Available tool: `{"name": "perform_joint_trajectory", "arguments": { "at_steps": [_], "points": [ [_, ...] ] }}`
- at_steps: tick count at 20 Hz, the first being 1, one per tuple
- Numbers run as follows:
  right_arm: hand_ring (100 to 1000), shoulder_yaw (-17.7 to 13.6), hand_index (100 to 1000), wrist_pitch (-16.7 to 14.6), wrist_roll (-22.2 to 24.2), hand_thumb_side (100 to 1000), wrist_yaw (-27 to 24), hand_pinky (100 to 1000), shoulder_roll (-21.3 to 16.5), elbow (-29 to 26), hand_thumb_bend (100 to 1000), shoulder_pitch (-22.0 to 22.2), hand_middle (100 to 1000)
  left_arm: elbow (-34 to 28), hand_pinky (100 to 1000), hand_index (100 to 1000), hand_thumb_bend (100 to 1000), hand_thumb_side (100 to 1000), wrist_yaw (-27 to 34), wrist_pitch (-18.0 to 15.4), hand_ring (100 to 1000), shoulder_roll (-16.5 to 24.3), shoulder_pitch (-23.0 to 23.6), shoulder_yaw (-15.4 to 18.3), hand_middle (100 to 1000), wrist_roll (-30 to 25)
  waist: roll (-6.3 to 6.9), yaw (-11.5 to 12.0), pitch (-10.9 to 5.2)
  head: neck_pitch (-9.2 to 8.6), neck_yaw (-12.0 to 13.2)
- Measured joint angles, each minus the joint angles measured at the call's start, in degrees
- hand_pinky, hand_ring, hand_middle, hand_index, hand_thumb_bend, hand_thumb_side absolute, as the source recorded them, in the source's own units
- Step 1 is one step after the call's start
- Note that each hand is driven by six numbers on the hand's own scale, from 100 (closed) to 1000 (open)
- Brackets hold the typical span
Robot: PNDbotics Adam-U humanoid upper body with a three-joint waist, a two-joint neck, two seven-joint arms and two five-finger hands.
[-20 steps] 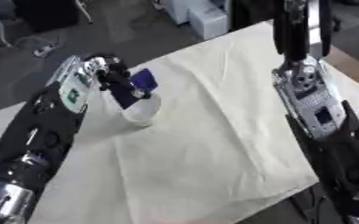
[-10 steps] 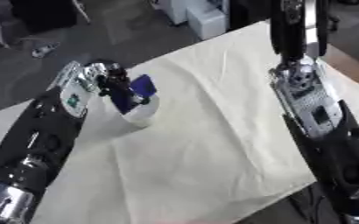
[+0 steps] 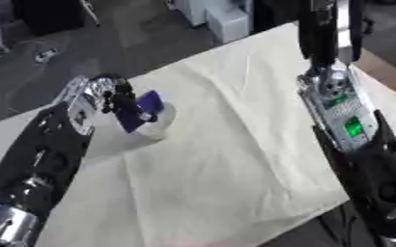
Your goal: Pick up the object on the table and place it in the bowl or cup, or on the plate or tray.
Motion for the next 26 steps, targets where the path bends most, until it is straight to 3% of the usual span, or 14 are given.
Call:
{"name": "perform_joint_trajectory", "arguments": {
  "at_steps": [26],
  "points": [
    [543, 0.4, 668, -0.1, 0.4, 896, 0.0, 518, 0.5, 0.0, 100, -0.3, 553, 1.3, 100, 325, 541, 281, -3.2, -2.3, 246, 0.0, -0.7, 1.4, 297, 3.7, 0.23, -1.0, 0.14, 0.0, -0.1]
  ]
}}
